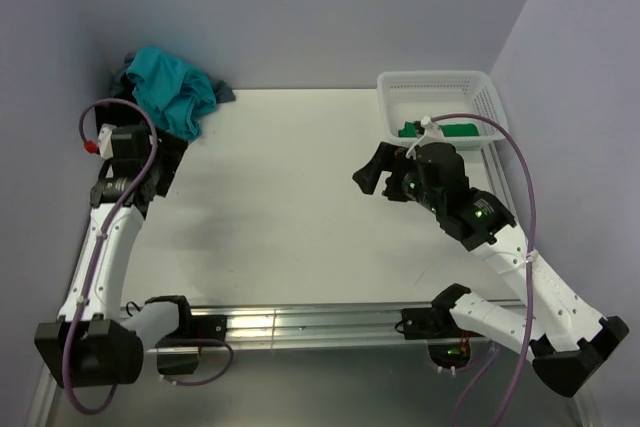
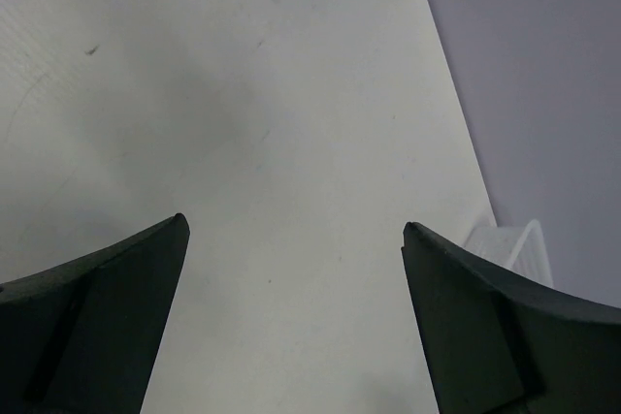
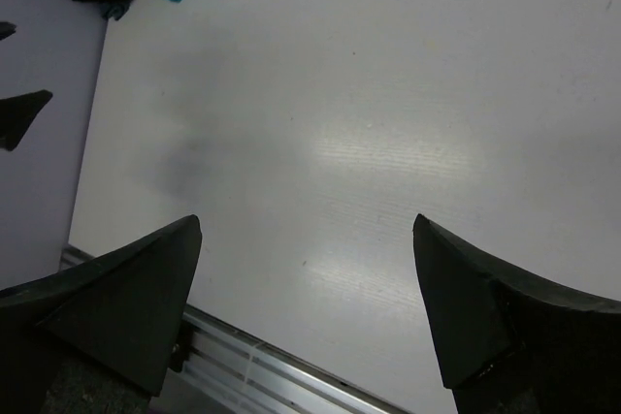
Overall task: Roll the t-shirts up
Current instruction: Grab a tshirt with the left arm
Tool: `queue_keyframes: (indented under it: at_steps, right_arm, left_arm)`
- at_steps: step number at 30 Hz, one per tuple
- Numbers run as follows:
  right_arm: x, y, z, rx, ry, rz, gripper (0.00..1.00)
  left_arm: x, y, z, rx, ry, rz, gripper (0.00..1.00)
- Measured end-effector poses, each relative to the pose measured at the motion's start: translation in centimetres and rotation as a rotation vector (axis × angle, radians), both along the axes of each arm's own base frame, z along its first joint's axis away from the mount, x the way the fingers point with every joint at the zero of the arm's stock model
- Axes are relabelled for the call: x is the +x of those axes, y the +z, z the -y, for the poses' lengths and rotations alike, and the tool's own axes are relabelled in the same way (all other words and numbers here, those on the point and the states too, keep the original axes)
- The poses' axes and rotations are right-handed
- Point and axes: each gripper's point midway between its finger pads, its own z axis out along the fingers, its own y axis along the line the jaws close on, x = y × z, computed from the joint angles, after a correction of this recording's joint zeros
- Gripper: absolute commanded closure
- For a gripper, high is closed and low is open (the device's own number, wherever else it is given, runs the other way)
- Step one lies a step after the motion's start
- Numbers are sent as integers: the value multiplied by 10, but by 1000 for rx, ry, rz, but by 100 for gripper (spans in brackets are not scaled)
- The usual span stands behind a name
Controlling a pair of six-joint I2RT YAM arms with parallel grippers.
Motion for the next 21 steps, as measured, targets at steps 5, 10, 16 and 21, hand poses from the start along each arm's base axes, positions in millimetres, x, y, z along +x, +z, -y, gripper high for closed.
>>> queue_keyframes:
  at_steps: [5, 10, 16, 21]
  right_arm:
    - [3, 23, -4, -11, 45, 54, 5]
    - [3, 28, -10, -37, 101, 72, 5]
    - [3, 24, -10, -81, 138, 86, 7]
    - [7, 24, -9, -119, 144, 92, 7]
  left_arm:
    - [51, 1, -34, 3, 99, -10, 0]
    - [127, -4, -82, 8, 202, -24, 1]
    - [208, -1, -125, -3, 275, 39, 2]
    - [247, -23, -136, -49, 294, 58, 3]
